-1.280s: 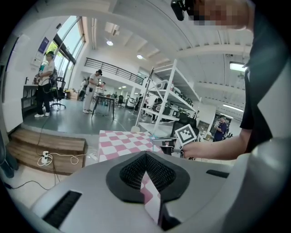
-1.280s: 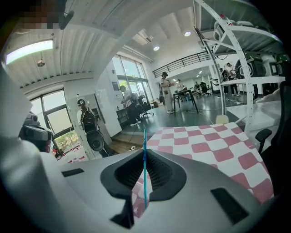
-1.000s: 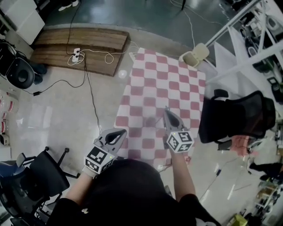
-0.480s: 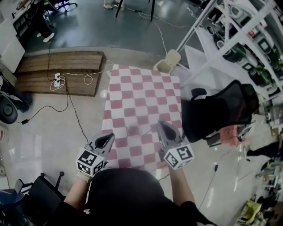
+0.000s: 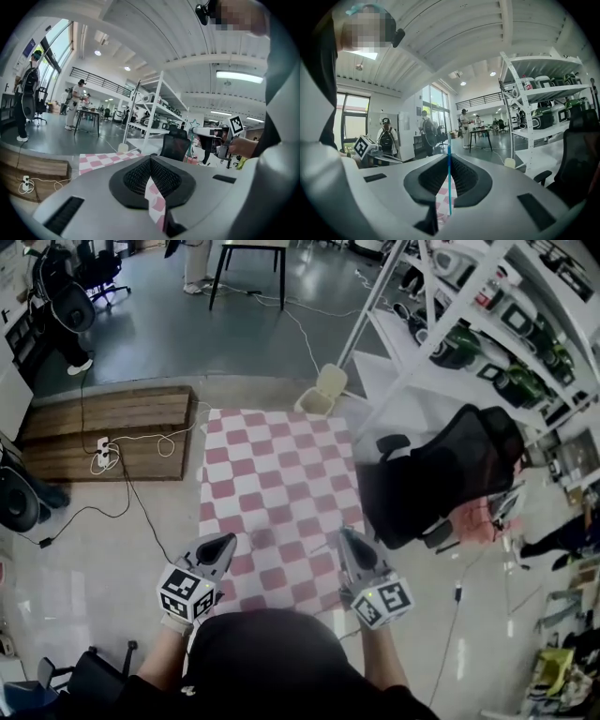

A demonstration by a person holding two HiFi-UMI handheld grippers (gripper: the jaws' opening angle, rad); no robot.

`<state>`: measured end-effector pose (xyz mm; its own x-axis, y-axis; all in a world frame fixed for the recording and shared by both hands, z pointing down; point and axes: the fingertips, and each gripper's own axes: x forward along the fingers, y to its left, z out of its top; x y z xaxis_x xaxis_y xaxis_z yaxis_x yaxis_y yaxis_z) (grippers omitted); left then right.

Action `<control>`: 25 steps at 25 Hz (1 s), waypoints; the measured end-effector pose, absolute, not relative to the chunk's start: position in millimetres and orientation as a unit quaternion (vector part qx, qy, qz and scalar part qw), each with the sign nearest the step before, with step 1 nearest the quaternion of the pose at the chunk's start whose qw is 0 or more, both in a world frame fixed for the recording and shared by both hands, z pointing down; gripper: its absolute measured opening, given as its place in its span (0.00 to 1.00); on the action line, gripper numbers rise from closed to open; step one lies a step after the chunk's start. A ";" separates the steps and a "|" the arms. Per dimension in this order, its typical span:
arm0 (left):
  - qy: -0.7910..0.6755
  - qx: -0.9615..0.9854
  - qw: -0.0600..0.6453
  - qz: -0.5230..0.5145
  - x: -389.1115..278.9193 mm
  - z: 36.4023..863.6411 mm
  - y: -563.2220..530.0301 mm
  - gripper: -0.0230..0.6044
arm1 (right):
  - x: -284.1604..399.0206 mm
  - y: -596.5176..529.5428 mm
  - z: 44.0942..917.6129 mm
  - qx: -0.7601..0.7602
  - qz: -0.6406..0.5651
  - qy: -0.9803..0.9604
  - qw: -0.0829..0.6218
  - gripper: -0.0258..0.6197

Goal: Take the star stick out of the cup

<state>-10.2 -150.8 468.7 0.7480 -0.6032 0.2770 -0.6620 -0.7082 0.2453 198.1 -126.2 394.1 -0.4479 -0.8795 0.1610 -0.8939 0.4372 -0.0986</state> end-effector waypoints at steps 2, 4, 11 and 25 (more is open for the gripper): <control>-0.338 0.923 0.164 0.087 -2.8 466.0 -149.1 0.10 | 206.2 -119.0 393.5 0.532 0.085 -0.842 0.039 0.09; -0.333 0.925 0.162 0.087 2.6 464.1 -147.7 0.10 | 213.2 -113.4 395.3 0.541 0.087 -0.836 0.035 0.09; -0.332 0.925 0.161 0.084 4.8 461.5 -143.5 0.10 | 221.6 -107.3 414.1 0.553 0.103 -0.826 0.038 0.09; -0.335 0.924 0.166 0.084 0.7 465.4 -142.6 0.10 | 211.8 -118.7 432.7 0.545 0.111 -0.829 0.058 0.09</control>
